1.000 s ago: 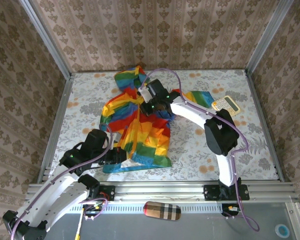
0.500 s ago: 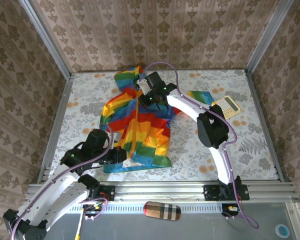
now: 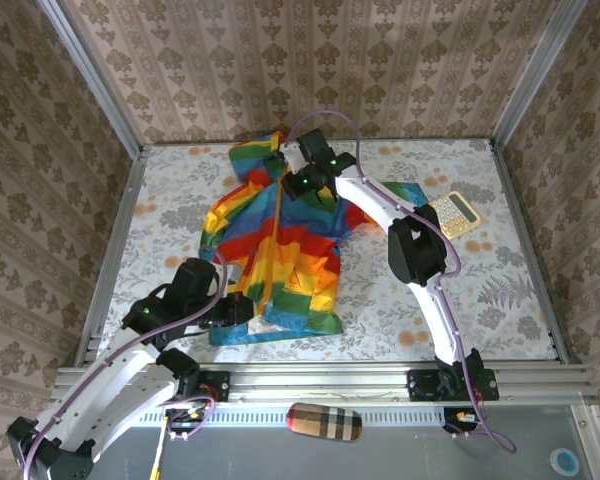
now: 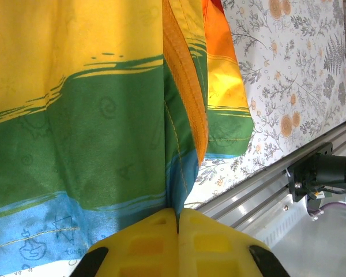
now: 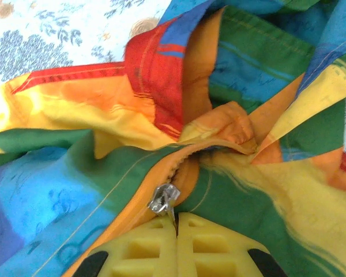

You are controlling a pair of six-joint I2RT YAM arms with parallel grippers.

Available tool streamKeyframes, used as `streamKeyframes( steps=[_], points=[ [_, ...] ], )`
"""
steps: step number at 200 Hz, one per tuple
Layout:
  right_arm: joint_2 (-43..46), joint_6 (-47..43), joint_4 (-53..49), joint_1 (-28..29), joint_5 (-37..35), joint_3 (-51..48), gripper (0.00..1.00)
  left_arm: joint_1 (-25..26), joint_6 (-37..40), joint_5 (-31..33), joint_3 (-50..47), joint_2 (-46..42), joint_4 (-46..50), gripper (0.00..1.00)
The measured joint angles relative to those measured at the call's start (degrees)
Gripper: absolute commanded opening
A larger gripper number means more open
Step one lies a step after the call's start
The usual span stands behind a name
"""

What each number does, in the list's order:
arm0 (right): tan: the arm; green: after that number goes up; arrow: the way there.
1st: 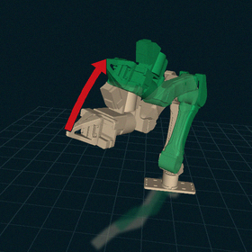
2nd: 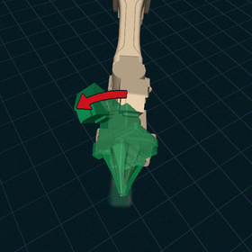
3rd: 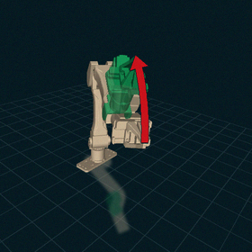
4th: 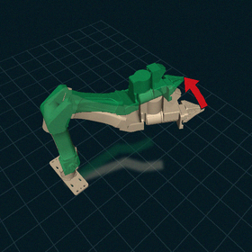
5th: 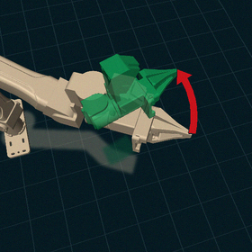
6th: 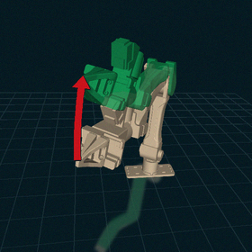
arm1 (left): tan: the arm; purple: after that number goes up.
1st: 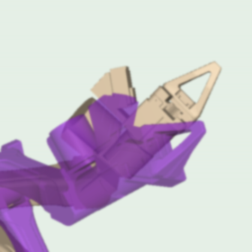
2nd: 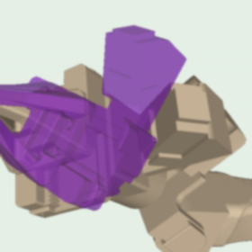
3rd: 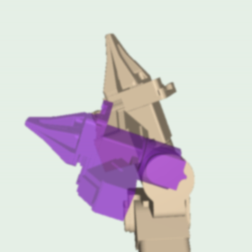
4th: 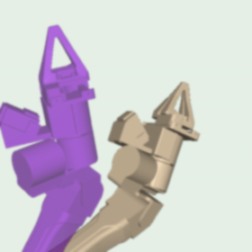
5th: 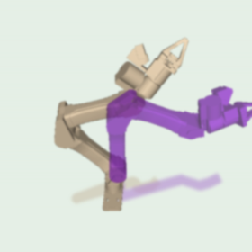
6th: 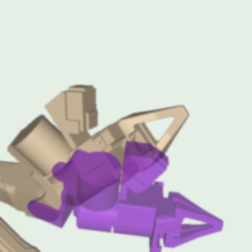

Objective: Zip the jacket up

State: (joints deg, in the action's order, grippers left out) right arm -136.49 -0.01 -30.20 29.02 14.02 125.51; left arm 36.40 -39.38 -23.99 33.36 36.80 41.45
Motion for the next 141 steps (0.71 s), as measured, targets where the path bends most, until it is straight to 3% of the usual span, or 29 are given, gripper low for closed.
streamKeyframes(
  steps=[141],
  points=[
    [-8.7,2.6,0.0,-7.2,0.1,16.4,0.0,0.1,-2.0,-0.8,-1.7,1.3,0.1,0.0]
  ],
)
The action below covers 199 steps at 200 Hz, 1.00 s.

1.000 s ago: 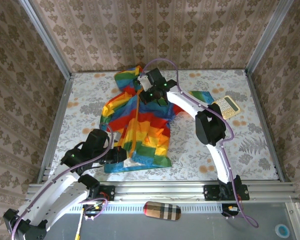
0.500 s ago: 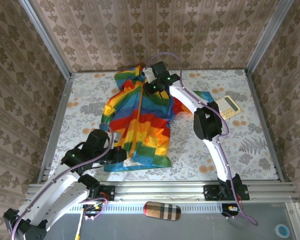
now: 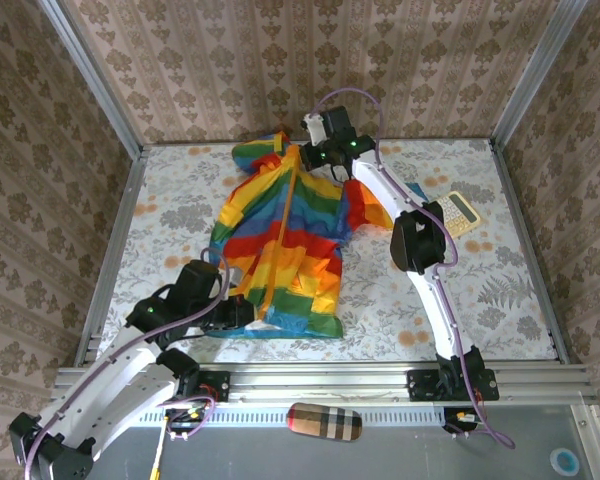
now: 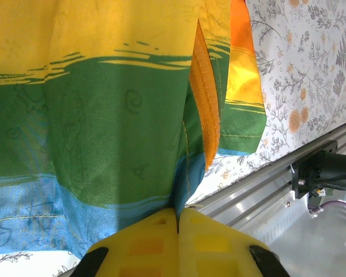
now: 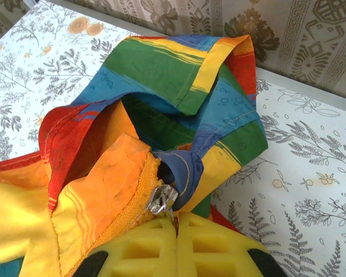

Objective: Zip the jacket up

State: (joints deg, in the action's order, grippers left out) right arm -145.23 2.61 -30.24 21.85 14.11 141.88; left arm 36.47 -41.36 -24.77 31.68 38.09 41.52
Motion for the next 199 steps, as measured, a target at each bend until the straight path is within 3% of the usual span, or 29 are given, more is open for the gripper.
streamKeyframes(
  steps=[129,131,138,149,160,199],
  points=[
    [-4.9,2.1,-1.6,-0.4,1.2,6.0,0.0,0.0,-2.1,4.0,-1.6,6.7,-2.8,0.0],
    [-4.9,2.1,-1.7,-0.4,1.2,6.1,0.02,0.0,-2.1,4.0,-1.6,6.7,-2.7,0.0],
    [-4.9,2.1,-2.1,-0.5,1.1,6.2,0.14,0.0,-2.2,4.6,-1.6,6.8,-2.7,0.19],
    [-4.9,1.7,-2.3,-0.6,0.4,6.3,0.4,0.0,-2.8,5.6,-1.5,6.8,-1.9,0.37],
    [-4.7,1.4,-2.3,-1.3,-0.9,6.5,0.51,0.0,-3.7,6.5,-1.5,6.7,0.3,0.5],
    [1.4,-1.6,-5.1,-4.3,-3.2,1.8,0.56,-4.4,-5.4,10.7,-1.6,1.6,3.8,0.51]
  ],
)
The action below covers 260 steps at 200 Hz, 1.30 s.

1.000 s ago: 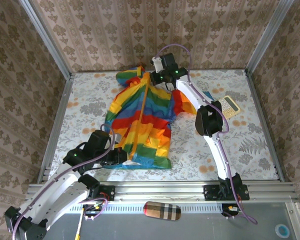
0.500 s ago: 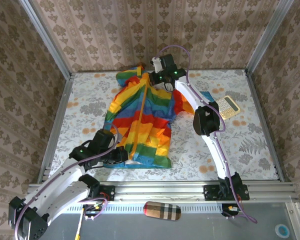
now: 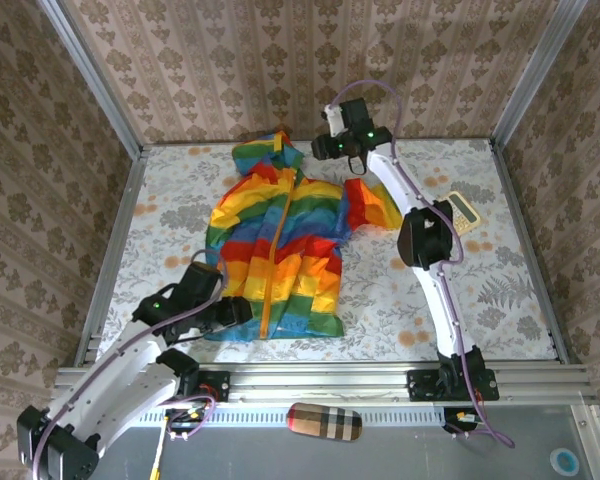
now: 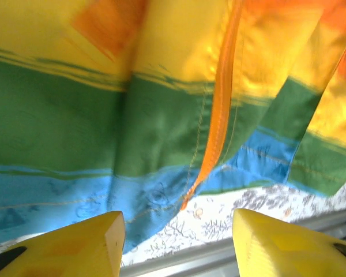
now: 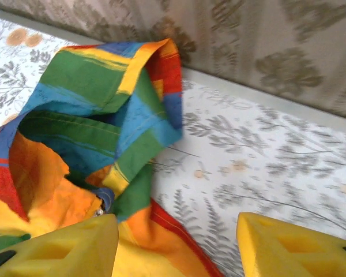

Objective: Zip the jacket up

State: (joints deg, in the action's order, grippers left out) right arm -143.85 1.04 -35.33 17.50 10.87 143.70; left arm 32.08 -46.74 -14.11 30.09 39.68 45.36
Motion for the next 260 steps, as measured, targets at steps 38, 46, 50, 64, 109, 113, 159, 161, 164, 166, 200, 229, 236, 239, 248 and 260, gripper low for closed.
streamKeyframes(
  steps=[38,46,50,64,109,113,159,161,164,166,200,229,236,239,248,260],
  points=[
    [19.3,-1.3,5.2,0.4,-1.4,-24.5,0.57,-7.1,2.6,1.0,0.7,-4.4,0.4,0.5],
    [23.7,-1.3,7.2,0.8,-1.5,-30.1,0.57,-8.0,3.6,1.3,1.7,-4.4,0.5,0.5],
    [25.6,-1.2,8.2,0.9,-1.5,-32.6,0.57,-8.5,4.4,1.5,2.3,-4.4,0.5,0.5],
    [32.1,-0.9,11.4,1.5,-1.6,-41.0,0.58,-9.5,7.2,2.0,5.3,-3.5,0.5,0.52],
    [50.6,0.8,18.9,1.8,-3.7,-65.4,0.63,-11.8,19.3,5.9,16.6,1.1,-0.8,0.76],
    [52.4,0.9,19.7,1.7,-4.1,-67.8,0.65,-12.1,19.9,6.4,17.2,1.4,-1.1,0.8],
    [74.9,0.2,23.8,1.5,-11.0,-89.1,0.88,-16.8,30.6,10.5,19.0,5.4,-6.7,1.0],
    [75.8,0.4,24.0,1.4,-11.5,-89.9,0.9,-16.9,30.9,10.6,19.0,5.6,-7.1,1.0],
    [77.0,0.2,24.6,1.4,-12.4,-90.9,0.92,-17.3,31.5,10.9,19.0,6.0,-7.8,1.0],
    [77.6,0.0,24.7,1.4,-12.7,-91.5,0.93,-17.4,31.8,11.0,19.0,6.2,-8.1,1.0],
    [88.3,0.0,30.8,0.3,-22.3,-103.5,1.0,-19.9,36.9,14.1,16.7,7.6,-18.0,1.0],
    [90.5,-0.7,36.6,-2.1,-26.6,-110.6,1.0,-20.9,40.8,17.3,10.2,7.6,-28.6,1.0],
    [90.5,-1.0,38.4,-2.4,-27.2,-112.2,1.0,-20.9,42.0,17.9,7.8,7.6,-31.8,1.0],
    [90.5,-1.0,39.4,-2.6,-27.4,-112.9,1.0,-20.9,42.4,18.1,6.9,7.6,-33.1,1.0],
    [90.6,-1.3,42.5,-3.1,-27.8,-115.4,1.0,-20.9,43.8,18.8,3.5,7.6,-37.2,1.0],
    [90.6,-1.6,47.0,-3.8,-28.3,-119.1,1.0,-21.0,45.1,19.7,-0.9,7.6,-42.6,1.0]
  ],
)
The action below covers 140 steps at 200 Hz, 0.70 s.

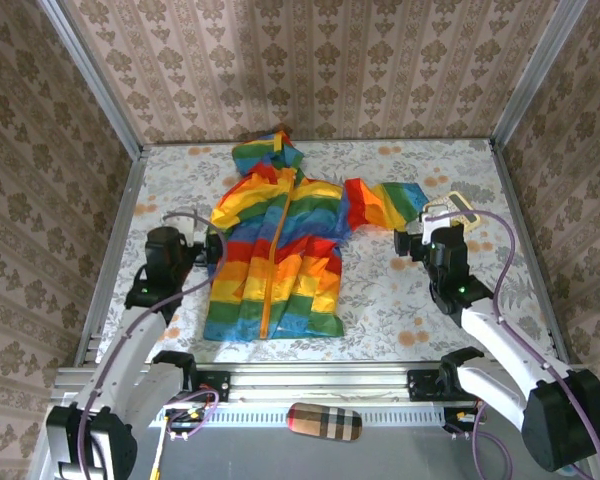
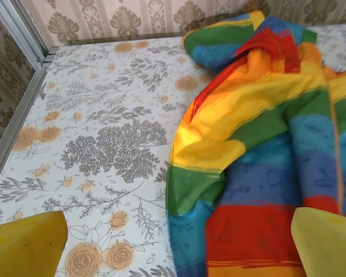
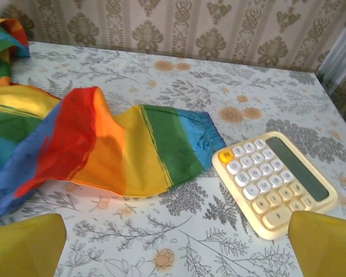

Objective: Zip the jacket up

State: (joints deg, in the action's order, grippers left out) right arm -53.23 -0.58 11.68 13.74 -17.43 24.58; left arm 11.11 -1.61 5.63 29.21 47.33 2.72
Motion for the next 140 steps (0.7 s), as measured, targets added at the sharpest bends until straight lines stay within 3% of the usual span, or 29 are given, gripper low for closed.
streamKeyframes(
  steps=[39,90,140],
  points=[
    [-3.4,0.0,10.3,-4.0,0.3,-5.6,1.0,-0.7,5.0,2.1,-10.3,6.6,-18.1,1.0],
    [-12.3,0.9,22.4,-6.4,2.4,-7.0,1.0,-4.6,5.7,3.1,-11.8,19.9,-32.7,1.0],
    [-21.5,2.1,29.5,-9.0,5.3,-7.0,1.0,-9.2,5.1,-0.7,-9.7,28.1,-38.1,1.0]
  ],
)
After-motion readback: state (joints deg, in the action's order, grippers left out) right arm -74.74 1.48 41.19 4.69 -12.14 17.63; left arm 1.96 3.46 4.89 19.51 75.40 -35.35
